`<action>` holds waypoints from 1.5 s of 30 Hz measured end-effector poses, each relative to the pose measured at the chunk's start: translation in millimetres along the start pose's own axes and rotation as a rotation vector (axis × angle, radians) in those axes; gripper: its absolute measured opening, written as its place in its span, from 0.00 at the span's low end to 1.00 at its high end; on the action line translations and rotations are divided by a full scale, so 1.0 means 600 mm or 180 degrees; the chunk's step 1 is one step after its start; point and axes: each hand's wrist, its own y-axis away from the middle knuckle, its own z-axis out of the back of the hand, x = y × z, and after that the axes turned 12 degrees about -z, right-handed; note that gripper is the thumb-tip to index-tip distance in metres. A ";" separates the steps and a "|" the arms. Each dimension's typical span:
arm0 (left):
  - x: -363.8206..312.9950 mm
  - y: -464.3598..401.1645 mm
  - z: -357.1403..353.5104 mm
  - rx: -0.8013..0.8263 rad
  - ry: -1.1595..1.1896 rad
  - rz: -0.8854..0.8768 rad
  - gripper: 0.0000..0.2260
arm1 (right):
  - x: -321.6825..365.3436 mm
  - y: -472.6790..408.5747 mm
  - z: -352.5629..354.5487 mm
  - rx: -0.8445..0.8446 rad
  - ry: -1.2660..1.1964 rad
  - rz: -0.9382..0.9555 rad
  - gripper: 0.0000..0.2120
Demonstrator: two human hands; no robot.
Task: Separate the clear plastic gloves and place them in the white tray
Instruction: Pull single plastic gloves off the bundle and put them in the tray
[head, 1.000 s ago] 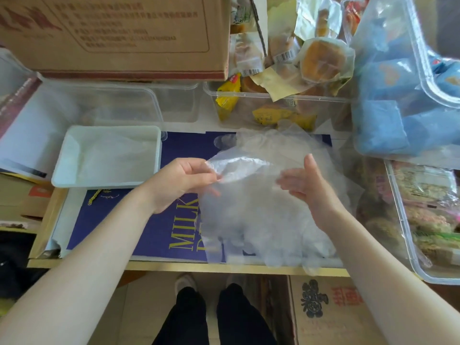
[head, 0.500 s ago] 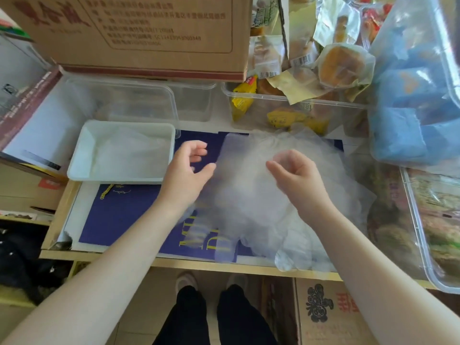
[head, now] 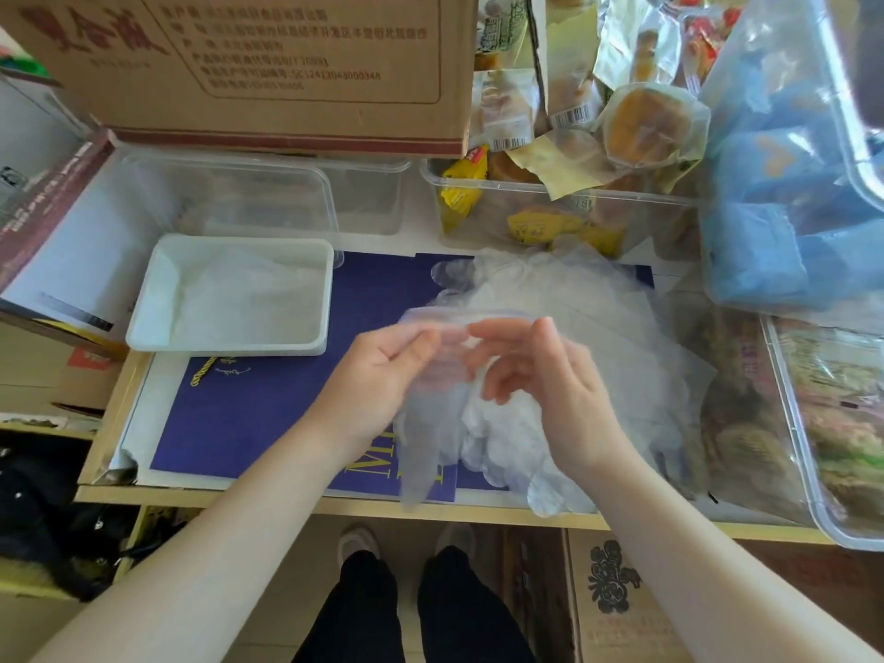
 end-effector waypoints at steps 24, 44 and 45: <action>0.057 -0.036 0.080 0.0558 -0.0390 0.0243 0.07 | -0.066 -0.050 0.153 -0.1354 -0.0027 -0.0793 0.12; 0.079 -0.020 -0.005 0.0244 0.2008 0.0948 0.09 | -0.037 -0.039 0.078 0.0193 -0.1347 -0.0964 0.11; 0.074 -0.021 -0.005 0.0052 0.1644 0.0860 0.08 | -0.047 -0.036 0.095 0.0257 -0.1445 -0.1025 0.11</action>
